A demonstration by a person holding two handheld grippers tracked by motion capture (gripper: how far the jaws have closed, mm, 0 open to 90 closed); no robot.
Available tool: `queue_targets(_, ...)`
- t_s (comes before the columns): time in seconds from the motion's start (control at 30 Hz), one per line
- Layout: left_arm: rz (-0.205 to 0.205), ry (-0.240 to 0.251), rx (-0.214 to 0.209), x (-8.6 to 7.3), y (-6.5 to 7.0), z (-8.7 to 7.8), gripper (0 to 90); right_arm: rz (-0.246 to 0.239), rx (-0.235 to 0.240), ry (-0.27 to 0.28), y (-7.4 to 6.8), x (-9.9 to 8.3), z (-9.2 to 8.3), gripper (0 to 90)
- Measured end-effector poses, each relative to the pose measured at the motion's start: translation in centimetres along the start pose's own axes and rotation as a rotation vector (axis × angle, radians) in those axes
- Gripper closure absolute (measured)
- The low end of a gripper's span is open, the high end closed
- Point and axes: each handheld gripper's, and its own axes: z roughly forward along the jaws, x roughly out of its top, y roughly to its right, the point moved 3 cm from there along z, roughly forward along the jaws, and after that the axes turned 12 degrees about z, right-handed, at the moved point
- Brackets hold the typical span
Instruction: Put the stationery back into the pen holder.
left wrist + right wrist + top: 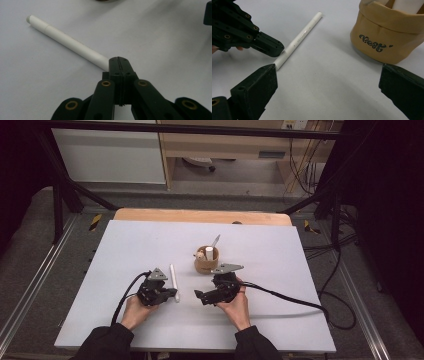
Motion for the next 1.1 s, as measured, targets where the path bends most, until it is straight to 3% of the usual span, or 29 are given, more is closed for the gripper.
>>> queue_targets(0.23,0.024,0.004,0.002,0.3,0.2,-0.2,89.5,0.0,0.004,0.003,0.0,0.0,0.1,3.0)
queue_targets(0.4,0.022,0.024,0.012,-0.3,-0.3,-2.2,89.5,0.014,0.016,0.008,-0.3,-0.1,0.2,5.1)
queue_targets(0.6,-0.023,0.034,0.049,-2.0,-1.7,-4.6,85.8,0.021,0.03,0.021,-1.2,-0.2,0.8,8.4)
queue_targets(0.87,-0.025,0.024,0.084,-4.0,-2.6,-6.4,58.8,0.019,0.018,0.008,-3.2,0.0,2.9,20.1)
queue_targets(1.1,-0.062,0.052,0.103,-4.6,-3.3,-7.0,40.9,0.021,-0.048,0.012,-4.9,0.3,5.1,32.3)
